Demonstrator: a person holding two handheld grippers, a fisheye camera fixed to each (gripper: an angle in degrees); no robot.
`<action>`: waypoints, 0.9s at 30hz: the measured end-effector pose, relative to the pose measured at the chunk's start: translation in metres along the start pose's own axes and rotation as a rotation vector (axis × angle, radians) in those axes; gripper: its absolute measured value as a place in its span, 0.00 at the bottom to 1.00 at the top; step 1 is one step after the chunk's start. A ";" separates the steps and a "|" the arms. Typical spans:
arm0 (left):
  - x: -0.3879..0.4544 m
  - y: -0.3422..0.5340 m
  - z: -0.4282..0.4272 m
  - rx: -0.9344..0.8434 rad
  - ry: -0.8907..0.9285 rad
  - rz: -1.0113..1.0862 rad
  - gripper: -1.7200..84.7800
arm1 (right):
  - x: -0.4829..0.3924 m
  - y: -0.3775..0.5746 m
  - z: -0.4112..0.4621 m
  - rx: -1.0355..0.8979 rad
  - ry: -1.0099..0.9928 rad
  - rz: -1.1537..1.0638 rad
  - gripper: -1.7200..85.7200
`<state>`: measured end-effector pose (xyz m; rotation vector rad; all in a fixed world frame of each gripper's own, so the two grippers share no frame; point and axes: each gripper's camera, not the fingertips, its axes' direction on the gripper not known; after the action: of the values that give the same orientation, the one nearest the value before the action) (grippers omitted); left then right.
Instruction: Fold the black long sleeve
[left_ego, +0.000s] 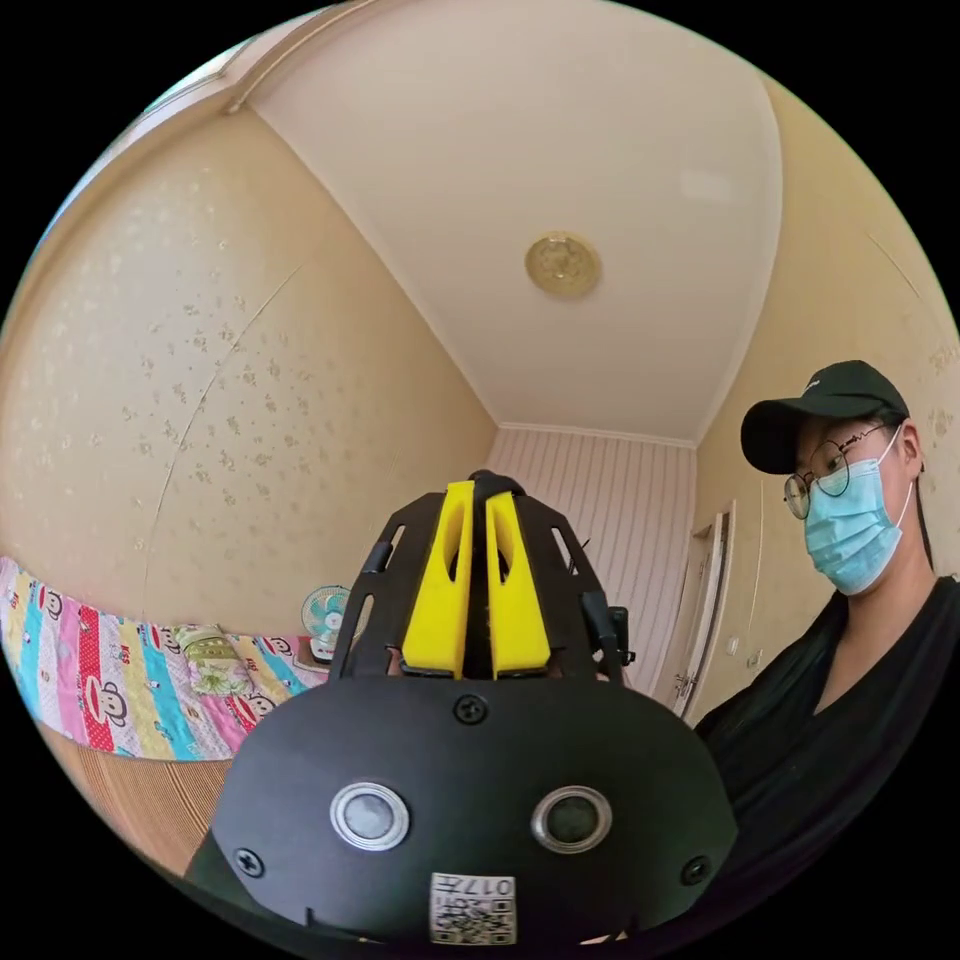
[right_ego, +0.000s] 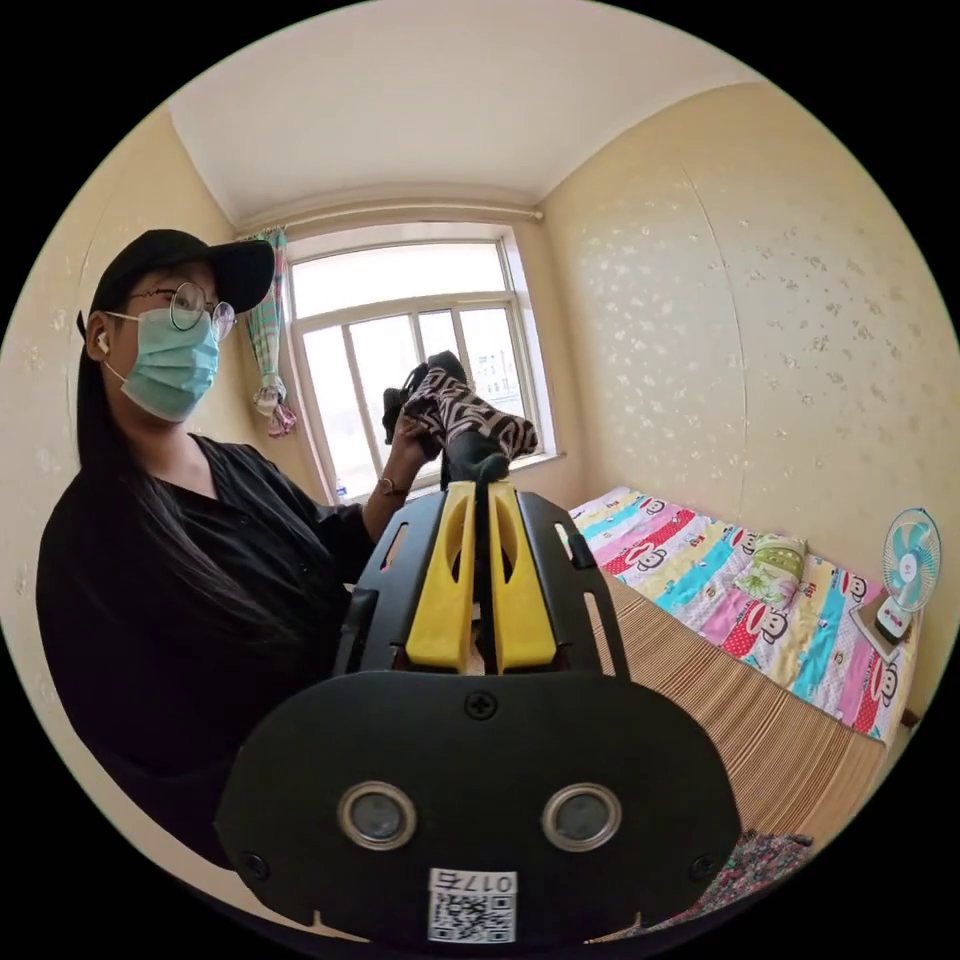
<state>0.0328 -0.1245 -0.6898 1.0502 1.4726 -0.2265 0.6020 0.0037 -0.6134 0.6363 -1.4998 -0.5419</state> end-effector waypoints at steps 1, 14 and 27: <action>0.003 -0.002 0.000 -0.006 0.002 0.008 0.01 | 0.009 0.010 0.008 -0.031 -0.043 0.030 0.04; 0.039 -0.041 -0.037 -0.070 -0.048 0.079 0.01 | 0.095 0.024 0.110 -0.116 -0.453 0.305 0.15; 0.043 -0.089 -0.043 -0.097 -0.254 0.136 0.01 | 0.011 -0.039 0.237 -0.151 -0.295 0.180 0.17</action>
<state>-0.0528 -0.1258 -0.7558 0.9996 1.1689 -0.1823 0.3675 -0.0439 -0.6392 0.3082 -1.7532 -0.6228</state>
